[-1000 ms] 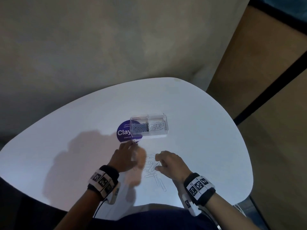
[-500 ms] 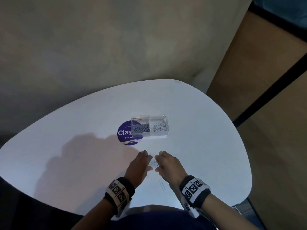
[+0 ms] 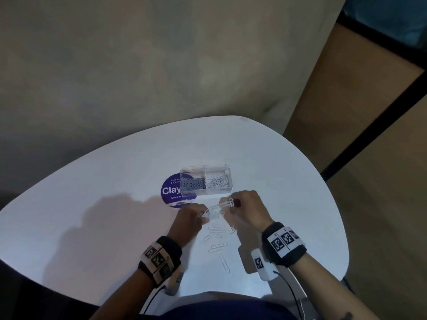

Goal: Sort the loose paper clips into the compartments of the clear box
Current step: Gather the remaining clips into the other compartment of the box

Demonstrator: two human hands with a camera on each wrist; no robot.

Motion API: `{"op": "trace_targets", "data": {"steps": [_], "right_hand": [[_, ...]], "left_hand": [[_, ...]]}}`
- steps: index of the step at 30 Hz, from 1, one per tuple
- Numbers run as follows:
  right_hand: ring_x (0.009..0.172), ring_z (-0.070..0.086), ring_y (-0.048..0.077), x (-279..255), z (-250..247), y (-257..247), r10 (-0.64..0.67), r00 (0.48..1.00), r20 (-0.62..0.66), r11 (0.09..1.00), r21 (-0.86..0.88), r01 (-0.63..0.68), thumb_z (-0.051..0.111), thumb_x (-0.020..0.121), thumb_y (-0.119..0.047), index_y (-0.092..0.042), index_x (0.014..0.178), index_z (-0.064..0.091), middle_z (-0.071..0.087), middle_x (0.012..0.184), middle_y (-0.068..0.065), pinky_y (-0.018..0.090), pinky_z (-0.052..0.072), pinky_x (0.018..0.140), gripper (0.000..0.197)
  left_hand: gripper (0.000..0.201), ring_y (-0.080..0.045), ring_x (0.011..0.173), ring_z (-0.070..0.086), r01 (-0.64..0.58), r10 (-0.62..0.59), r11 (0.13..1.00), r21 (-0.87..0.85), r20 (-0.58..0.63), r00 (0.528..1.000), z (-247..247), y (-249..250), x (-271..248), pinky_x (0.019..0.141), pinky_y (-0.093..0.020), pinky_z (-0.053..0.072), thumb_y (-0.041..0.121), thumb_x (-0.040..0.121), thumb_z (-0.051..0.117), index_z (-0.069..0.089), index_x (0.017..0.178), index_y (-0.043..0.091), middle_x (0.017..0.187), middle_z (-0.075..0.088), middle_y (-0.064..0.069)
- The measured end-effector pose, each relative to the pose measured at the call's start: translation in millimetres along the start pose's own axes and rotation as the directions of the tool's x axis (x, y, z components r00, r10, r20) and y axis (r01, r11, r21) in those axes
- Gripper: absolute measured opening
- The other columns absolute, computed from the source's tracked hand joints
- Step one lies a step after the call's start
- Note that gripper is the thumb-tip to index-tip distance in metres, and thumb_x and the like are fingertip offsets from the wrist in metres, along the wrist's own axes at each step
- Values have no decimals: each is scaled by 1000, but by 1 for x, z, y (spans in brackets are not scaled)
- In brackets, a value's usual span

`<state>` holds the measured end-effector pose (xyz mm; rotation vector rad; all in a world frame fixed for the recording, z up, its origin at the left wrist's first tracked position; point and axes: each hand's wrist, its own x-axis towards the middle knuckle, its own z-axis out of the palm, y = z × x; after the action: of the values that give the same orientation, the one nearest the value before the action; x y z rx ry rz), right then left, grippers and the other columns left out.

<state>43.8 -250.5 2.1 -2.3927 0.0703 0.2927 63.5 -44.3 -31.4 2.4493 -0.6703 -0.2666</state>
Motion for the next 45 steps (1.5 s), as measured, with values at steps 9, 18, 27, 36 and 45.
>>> {"op": "trace_targets", "data": {"steps": [9, 18, 27, 36, 45], "right_hand": [[57, 40, 17, 70, -31, -31, 89, 984, -155, 995, 56, -81, 72, 75, 0, -17, 50, 42, 44, 51, -4, 28, 31, 51, 43], [64, 49, 18, 79, -23, -14, 97, 970, -224, 993, 92, -78, 56, 75, 7, -21, 53, 56, 52, 52, -9, 24, 36, 60, 36], [72, 66, 16, 38, -19, 15, 118, 962, -248, 986, 146, -84, 66, 83, -9, -17, 80, 74, 70, 70, -4, 29, 54, 71, 12], [118, 46, 18, -10, 29, 42, -6, 992, 128, 970, -240, 37, 66, 85, -41, -24, 124, 57, 49, 128, -3, 36, 48, 88, 43], [113, 38, 21, -12, 62, 26, -98, 952, 289, 934, -302, 188, 70, 82, -45, -13, 114, 51, 37, 124, 2, 37, 49, 82, 49]], "left_hand": [[53, -3, 44, 30, 126, -204, 923, -364, -185, 961, -46, 21, 53, 50, -24, 31, 3, 77, 72, 31, 52, 23, 40, 33, 9], [48, -27, 57, 40, 293, -313, 941, -170, -104, 944, -40, 31, 99, 57, -34, 34, 11, 76, 69, 30, 50, 18, 48, 32, 4], [9, -23, 87, 61, 360, -363, 927, -100, -8, 932, -16, 33, 123, 72, -24, 44, 7, 76, 73, 66, 73, 12, 85, 62, -3], [28, -22, 85, 67, 245, -245, 961, -128, 20, 969, -49, 22, 65, 74, -27, 48, 10, 88, 51, 67, 73, 26, 79, 68, 7], [47, -40, 98, 61, 431, -513, 834, 345, 196, 836, -13, -34, -46, 76, -39, 46, 38, 91, 50, 49, 114, -2, 106, 58, -21]]}}
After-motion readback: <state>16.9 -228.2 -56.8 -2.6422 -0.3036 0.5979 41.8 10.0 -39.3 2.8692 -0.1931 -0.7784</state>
